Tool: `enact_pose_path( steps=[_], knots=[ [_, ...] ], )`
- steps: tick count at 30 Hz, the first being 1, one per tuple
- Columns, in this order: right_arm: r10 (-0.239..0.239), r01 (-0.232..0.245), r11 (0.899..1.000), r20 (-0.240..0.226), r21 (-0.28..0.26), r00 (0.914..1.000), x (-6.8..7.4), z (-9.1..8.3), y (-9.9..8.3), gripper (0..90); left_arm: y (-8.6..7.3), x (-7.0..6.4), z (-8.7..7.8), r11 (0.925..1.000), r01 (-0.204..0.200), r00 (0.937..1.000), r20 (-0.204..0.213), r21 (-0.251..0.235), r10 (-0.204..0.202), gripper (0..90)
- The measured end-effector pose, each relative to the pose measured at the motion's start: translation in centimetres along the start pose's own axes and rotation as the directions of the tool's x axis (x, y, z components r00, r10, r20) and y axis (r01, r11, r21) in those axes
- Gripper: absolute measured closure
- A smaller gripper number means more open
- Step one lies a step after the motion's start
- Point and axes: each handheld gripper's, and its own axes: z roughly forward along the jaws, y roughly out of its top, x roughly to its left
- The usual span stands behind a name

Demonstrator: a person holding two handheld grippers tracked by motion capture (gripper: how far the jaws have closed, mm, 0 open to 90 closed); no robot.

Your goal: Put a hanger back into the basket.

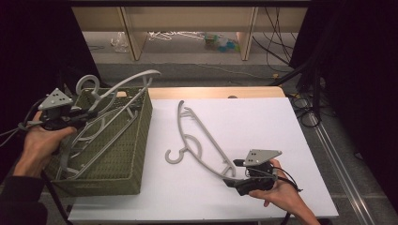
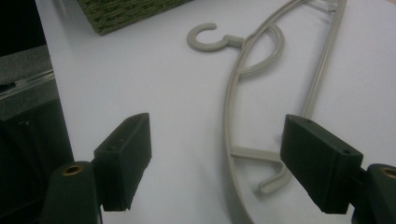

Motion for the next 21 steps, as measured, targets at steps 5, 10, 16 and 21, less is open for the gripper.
enact_pose_path(
  steps=[5, 10, 16, 21],
  knots=[
    [0.0, 0.0, 1.0, 0.005, -0.002, 1.0, -0.1, 0.0, -0.1, 25.9, -1.5, 1.5, 0.1, 0.9987, 0.027, 0.9993, -0.028, 0.044, -0.026, 78.9],
    [-0.001, 0.001, 1.0, 0.003, 0.002, 1.0, -0.1, 0.0, -0.1, 25.9, -2.8, 2.8, -0.1, 0.9974, 0.022, 0.9988, -0.044, 0.069, -0.019, 78.8],
    [0.001, -0.001, 1.0, 0.002, 0.002, 1.0, -0.1, 0.0, -0.1, 25.9, -4.7, 3.7, 0.4, 0.992, 0.04, 0.9987, -0.036, 0.12, -0.036, 78.8],
    [0.003, -0.003, 1.0, 0.001, 0.01, 1.0, 0.0, 0.2, -0.1, 25.9, -5.4, 4.3, 1.5, 0.9791, 0.028, 0.9996, -0.011, 0.202, -0.026, 78.7]
  ],
)
